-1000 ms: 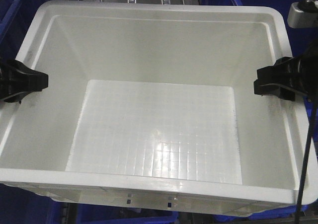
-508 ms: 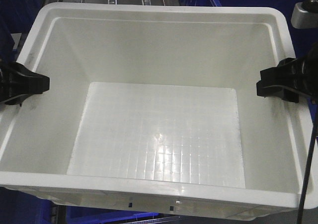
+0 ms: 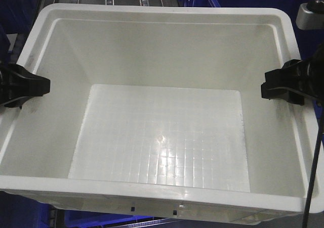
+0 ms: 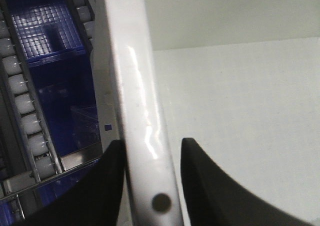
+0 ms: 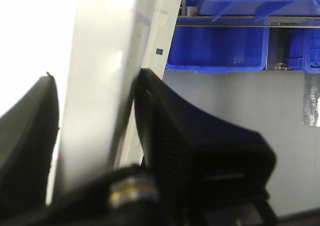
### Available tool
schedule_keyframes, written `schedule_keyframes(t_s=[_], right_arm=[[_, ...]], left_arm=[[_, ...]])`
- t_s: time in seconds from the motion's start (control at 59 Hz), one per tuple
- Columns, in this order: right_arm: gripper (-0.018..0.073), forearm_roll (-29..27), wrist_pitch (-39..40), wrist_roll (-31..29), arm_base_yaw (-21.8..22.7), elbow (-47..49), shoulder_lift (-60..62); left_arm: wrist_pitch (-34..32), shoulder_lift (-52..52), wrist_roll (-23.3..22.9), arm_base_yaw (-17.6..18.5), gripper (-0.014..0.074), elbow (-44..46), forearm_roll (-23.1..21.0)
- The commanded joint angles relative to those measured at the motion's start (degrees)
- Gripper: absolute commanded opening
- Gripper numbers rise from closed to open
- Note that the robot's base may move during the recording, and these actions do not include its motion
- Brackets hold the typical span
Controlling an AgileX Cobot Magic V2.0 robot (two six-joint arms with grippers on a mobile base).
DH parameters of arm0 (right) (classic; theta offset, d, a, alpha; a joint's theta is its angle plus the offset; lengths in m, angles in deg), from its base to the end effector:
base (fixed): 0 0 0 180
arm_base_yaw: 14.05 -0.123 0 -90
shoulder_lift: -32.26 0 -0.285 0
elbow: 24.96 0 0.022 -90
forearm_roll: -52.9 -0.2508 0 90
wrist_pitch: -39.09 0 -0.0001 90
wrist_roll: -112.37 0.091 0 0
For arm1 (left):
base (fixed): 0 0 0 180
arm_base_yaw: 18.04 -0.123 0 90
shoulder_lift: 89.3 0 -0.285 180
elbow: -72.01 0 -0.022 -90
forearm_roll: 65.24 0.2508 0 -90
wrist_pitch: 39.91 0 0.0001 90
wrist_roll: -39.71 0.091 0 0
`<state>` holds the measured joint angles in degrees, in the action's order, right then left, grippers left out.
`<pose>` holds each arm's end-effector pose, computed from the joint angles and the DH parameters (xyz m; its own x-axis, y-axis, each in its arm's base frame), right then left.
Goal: Move bin from left to right shelf
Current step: 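Hold the bin raised while the base backs away from the shelf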
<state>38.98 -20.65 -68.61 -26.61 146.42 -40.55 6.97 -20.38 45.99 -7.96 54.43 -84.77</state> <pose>0.2078 0.0657 0.3857 -0.7846 -0.0676 -0.6164 -0.2595 0.9386 0.2274 0.2052 -0.0590 0.3674 -0.6940 -0.0026 -0.7199 0.2625 0.9302 -0.2565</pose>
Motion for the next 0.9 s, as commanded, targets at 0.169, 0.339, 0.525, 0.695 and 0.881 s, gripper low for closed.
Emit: schedule_keyframes(t_s=[0.169,0.339,0.525,0.695,0.881], right_arm=[[-0.0004,-1.7,6.3,-4.5,0.0,2.4,2.0],[-0.0004,-1.7,6.2,-4.5,0.0,2.4,2.0],[-0.0004,-1.7,6.2,-4.5,0.0,2.4,2.0],[-0.0004,-1.7,6.2,-4.5,0.0,2.4,2.0],[-0.0004,-1.7,6.2,-4.5,0.0,2.4,2.0]], left_arm=[[-4.3,-1.5,2.2,0.3,-0.0006,2.2,-3.3],[-4.3,-1.5,2.2,0.3,-0.0006,2.2,-3.3],[-4.3,-1.5,2.2,0.3,-0.0006,2.2,-3.3],[-4.3,-1.5,2.2,0.3,-0.0006,2.2,-3.3],[-4.3,-1.5,2.2,0.3,-0.0006,2.2,-3.3]])
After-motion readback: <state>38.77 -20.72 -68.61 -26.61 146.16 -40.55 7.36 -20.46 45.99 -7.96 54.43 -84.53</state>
